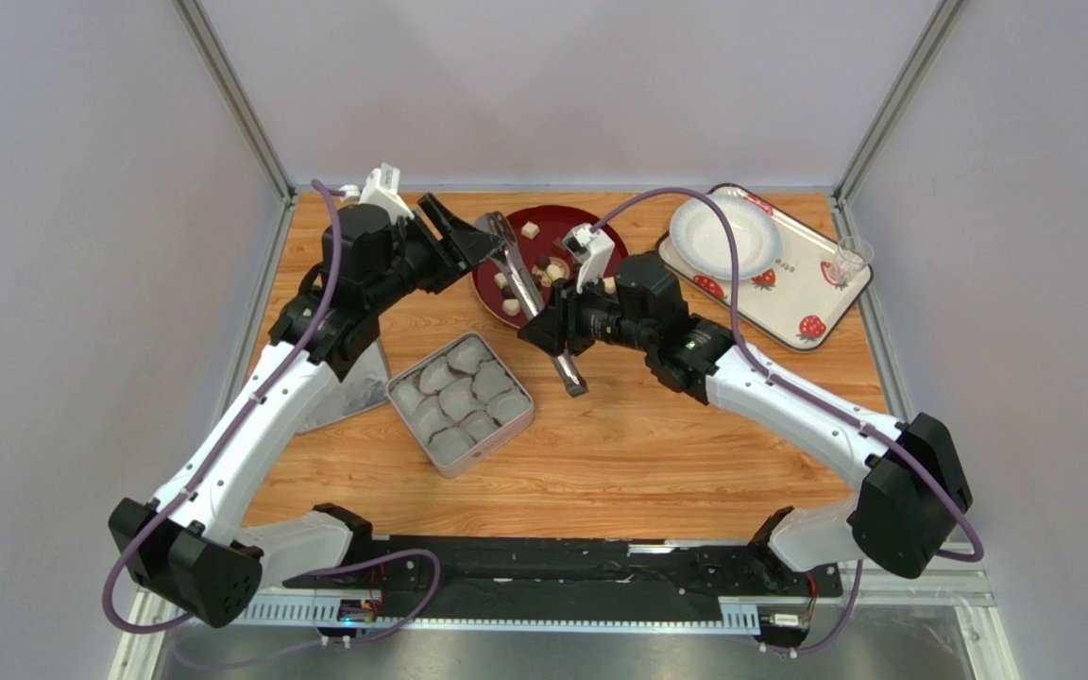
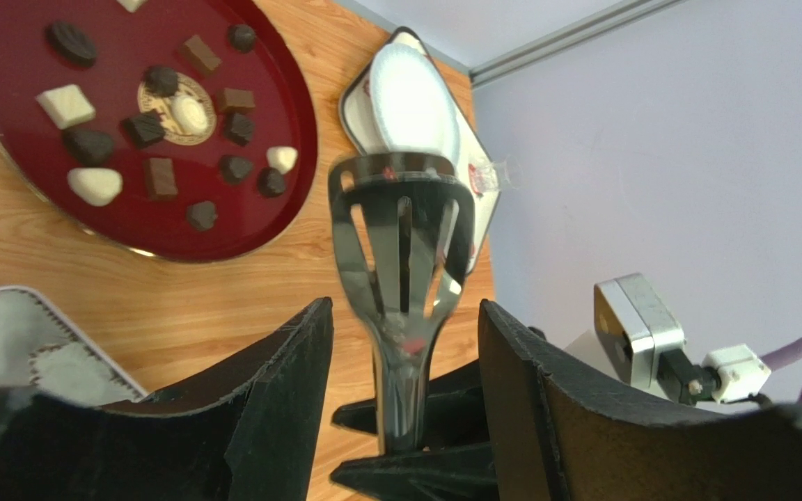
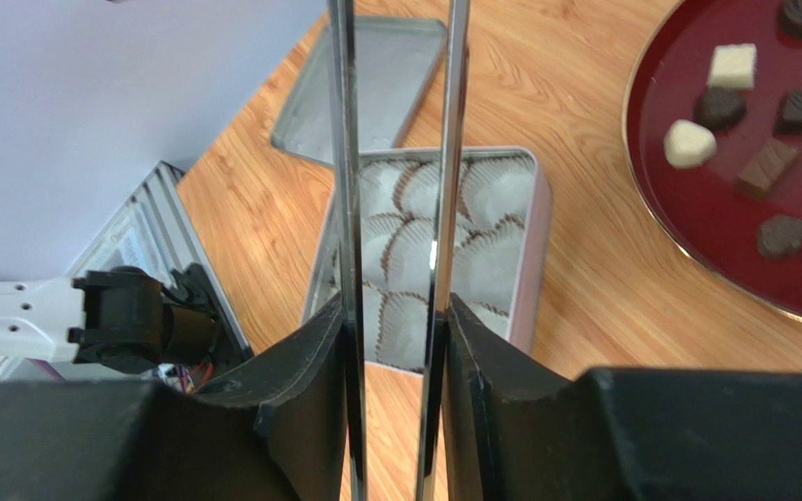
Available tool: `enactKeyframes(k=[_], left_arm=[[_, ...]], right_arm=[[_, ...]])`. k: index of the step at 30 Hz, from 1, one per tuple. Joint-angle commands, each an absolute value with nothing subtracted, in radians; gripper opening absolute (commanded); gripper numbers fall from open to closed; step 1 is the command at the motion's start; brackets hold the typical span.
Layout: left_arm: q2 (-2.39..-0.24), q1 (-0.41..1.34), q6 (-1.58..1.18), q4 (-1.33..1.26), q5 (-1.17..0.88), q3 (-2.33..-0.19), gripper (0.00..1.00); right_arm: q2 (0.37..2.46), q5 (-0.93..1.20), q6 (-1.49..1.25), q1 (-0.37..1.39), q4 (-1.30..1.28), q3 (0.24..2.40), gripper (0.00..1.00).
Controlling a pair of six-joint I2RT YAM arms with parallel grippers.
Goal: Pack the chocolate
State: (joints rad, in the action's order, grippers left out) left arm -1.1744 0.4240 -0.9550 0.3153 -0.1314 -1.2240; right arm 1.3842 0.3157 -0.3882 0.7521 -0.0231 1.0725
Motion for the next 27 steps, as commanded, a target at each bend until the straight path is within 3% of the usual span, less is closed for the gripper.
enactKeyframes(k=[1,6,17,27], left_arm=[[-1.094,0.422,-0.881,0.351,-0.084,-1.207,0.70],[-1.057,0.422,-0.857,0.402,-0.051,-1.155,0.81],[-1.066,0.410,-0.675,0.472,-0.031,-1.161,0.82],[-0.864,0.402,-0.321,0.500,0.357,-1.120,0.86]], right_arm=[[1.348,0.276,-0.336,0.749,-0.144,1.132,0.35],[1.371,0.261,-0.295,0.752,-0.310,1.190,0.35],[1.430,0.085,-0.206,0.758,-0.600,1.320,0.35],[1.634,-0.204,-0.077,0.719,-0.880,1.523,0.36]])
